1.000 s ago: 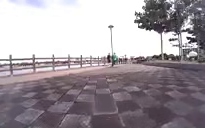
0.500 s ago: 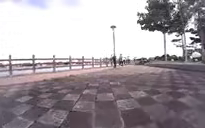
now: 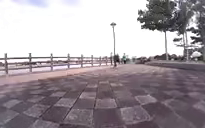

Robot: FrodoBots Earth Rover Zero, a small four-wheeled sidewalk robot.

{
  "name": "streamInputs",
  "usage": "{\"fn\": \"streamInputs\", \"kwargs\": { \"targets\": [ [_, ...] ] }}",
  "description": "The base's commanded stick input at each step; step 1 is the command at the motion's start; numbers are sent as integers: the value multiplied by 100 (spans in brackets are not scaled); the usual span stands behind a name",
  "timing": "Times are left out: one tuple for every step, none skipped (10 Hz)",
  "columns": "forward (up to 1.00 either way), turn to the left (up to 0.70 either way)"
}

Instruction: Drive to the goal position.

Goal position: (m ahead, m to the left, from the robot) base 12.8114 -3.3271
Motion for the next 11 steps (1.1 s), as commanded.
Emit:
{"fn": "streamInputs", "kwargs": {
  "targets": [
    [70,1],
    [70,1],
    [70,1],
    [70,1],
    [70,1],
    [70,1],
    [70,1],
    [70,1],
    [70,1],
    [70,1],
    [70,1]
  ]
}}
